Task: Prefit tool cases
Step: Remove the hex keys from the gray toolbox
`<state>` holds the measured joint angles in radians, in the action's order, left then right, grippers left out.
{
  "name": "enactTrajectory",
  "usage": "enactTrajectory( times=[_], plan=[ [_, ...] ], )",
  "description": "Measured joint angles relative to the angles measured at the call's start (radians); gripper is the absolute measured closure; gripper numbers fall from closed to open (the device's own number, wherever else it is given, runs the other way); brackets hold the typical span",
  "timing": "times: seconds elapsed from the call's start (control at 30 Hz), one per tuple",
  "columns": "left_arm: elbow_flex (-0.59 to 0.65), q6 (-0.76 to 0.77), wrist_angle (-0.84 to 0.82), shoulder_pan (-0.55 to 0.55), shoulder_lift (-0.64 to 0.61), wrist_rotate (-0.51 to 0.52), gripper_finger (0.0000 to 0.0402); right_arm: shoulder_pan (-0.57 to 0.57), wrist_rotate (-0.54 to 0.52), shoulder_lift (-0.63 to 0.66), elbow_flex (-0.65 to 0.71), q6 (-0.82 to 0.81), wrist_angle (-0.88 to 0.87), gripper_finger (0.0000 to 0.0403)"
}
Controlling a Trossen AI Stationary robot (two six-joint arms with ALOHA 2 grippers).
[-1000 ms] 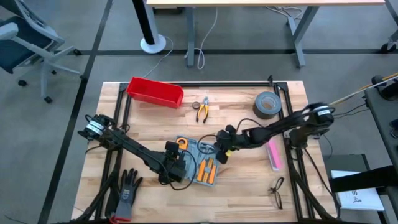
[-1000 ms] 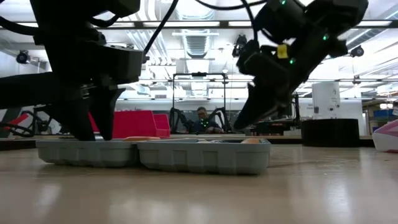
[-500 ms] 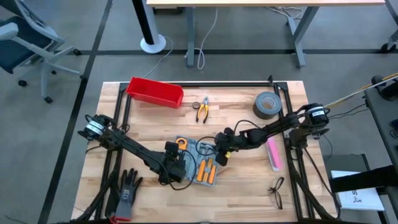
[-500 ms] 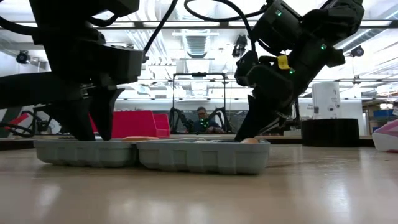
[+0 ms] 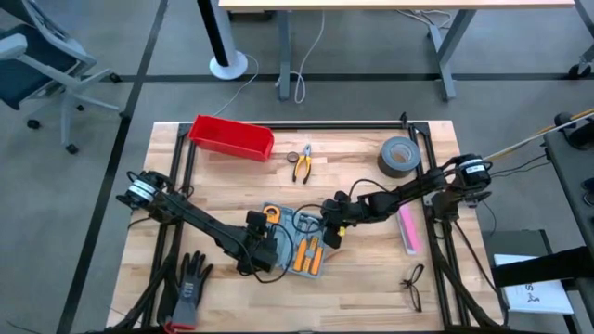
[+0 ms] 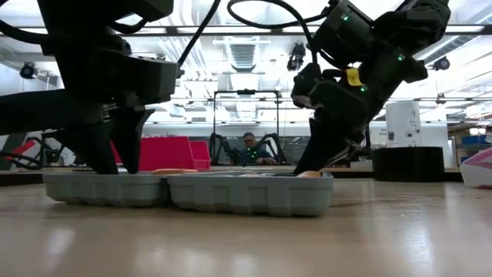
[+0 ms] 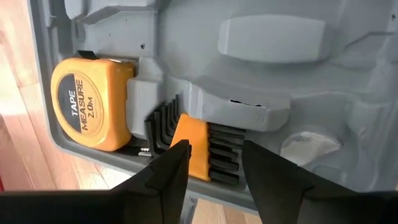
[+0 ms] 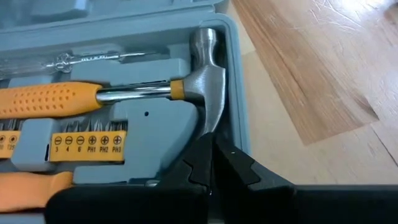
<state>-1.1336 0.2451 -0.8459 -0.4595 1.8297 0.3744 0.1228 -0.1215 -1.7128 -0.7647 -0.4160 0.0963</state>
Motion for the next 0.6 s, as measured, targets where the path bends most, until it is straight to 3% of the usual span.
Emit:
enactTrajectory(
  times=[0.27, 0.6],
  plan=[
    [0.000, 0.008, -0.001, 0.000, 0.000, 0.000, 0.0252, 0.038, 0.002, 0.045, 0.003, 0.122, -0.024, 0.0395],
    [0.000, 0.018, 0.001, 0.000, 0.000, 0.000, 0.0257, 0.049, -0.056, 0.119, 0.002, 0.083, -0.095, 0.0310]
  ],
)
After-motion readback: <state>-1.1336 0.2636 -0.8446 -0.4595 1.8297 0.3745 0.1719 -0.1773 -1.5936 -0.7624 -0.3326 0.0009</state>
